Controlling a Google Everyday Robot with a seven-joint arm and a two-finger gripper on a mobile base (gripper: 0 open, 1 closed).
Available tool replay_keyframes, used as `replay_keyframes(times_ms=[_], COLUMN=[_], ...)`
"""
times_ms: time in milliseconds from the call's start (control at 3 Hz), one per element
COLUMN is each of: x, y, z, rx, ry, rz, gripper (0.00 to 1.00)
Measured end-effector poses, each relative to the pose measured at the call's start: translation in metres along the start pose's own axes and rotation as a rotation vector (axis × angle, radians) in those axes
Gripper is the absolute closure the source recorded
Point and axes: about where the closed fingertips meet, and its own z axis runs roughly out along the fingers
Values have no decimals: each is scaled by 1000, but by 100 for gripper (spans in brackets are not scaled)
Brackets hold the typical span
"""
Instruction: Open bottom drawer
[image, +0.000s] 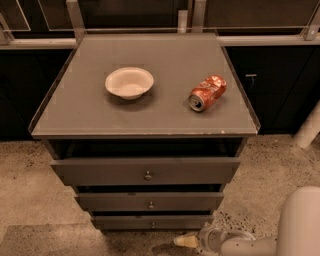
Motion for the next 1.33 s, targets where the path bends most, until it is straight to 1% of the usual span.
replay_keyframes(times_ms=[333,667,1000,1333], x=[-23,-52,-50,-47], y=[-11,-32,-32,-34], z=[5,1,0,2], rx=[-17,-11,-11,-14], ry=[-34,-72,-74,-77], rz=[-76,-183,-192,-189], gripper=[0,0,0,0])
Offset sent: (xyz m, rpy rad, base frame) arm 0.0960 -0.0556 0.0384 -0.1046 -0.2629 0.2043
